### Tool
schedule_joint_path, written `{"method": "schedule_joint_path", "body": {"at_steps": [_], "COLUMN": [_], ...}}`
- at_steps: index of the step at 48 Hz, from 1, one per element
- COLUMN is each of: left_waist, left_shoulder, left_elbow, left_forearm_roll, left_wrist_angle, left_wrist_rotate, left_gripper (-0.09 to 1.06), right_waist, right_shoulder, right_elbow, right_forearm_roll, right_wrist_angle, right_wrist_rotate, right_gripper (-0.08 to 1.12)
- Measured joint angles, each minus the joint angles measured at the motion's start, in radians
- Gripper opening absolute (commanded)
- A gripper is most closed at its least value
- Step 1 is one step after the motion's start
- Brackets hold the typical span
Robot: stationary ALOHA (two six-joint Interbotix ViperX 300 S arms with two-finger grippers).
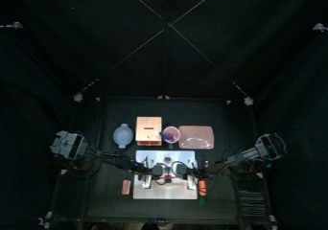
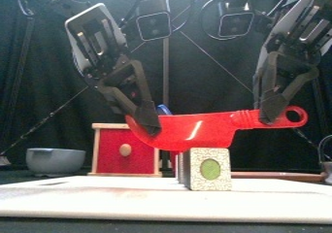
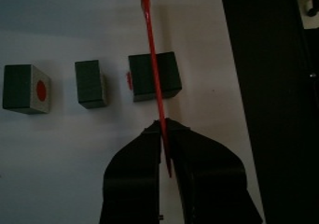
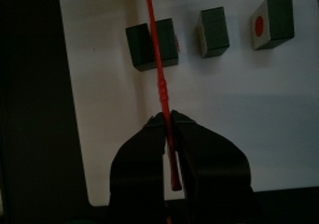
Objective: Place sushi on board then cut the sushi with the knife then place the pieces on the plate
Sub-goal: Cut the sushi into 4 pieces
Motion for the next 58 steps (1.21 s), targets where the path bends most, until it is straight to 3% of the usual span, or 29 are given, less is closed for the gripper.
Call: {"method": "schedule_joint_path", "body": {"at_steps": [32,58], "left_waist": [-0.005,-0.005], "left_shoulder": [0.002,0.061], "left_elbow": [-0.003,-0.014], "left_forearm_roll": [0.0,-0.02], "left_wrist_angle": [0.002,-0.003], "left_wrist_rotate": [0.0,0.0], "left_gripper": [0.48,0.48], "right_waist": [0.003,0.011], "right_shoulder": [0.0,0.072], "right_elbow": [-0.003,-0.005], "right_forearm_roll": [0.003,0.035], "right_wrist_angle": [0.0,-0.008], "right_wrist_rotate": [0.0,0.0], "right_gripper": [0.33,0.33]}}
